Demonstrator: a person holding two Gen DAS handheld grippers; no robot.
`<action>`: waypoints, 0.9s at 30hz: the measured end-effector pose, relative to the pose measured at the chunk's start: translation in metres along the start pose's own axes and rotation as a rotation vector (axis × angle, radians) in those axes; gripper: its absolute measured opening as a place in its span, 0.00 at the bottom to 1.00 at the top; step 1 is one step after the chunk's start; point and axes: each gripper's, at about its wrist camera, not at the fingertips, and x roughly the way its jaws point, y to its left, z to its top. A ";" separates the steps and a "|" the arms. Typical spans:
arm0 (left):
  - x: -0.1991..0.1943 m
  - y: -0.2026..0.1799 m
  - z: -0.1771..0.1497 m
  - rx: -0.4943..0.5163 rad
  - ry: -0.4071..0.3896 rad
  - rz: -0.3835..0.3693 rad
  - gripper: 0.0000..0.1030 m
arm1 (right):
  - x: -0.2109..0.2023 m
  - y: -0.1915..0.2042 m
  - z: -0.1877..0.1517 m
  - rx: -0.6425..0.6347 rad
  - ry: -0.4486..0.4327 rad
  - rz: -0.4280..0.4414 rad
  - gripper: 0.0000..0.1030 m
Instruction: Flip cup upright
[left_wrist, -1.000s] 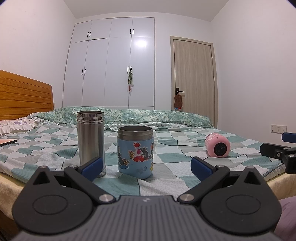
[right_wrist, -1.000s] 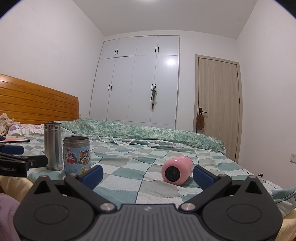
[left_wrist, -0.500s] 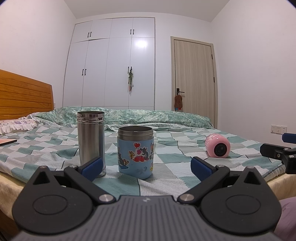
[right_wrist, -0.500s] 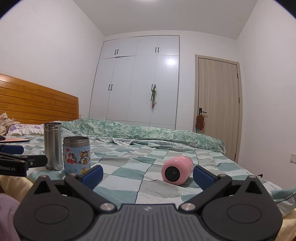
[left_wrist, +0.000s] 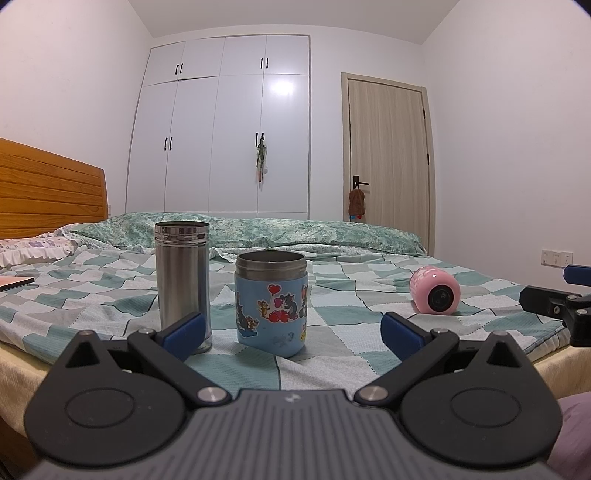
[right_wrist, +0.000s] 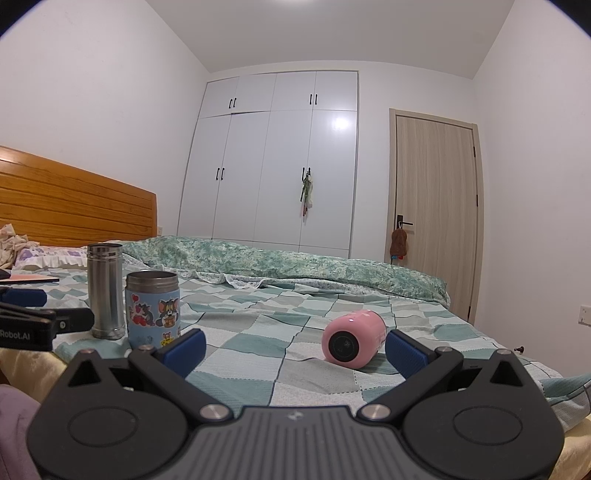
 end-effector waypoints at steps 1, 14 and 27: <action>0.000 0.000 0.000 0.000 0.000 0.000 1.00 | 0.000 0.000 0.000 0.000 0.000 0.000 1.00; 0.010 -0.003 0.002 0.008 0.035 -0.017 1.00 | 0.003 -0.004 0.004 0.014 0.032 0.012 1.00; 0.043 -0.022 0.021 0.038 0.070 -0.088 1.00 | 0.040 -0.020 0.018 0.014 0.093 0.032 1.00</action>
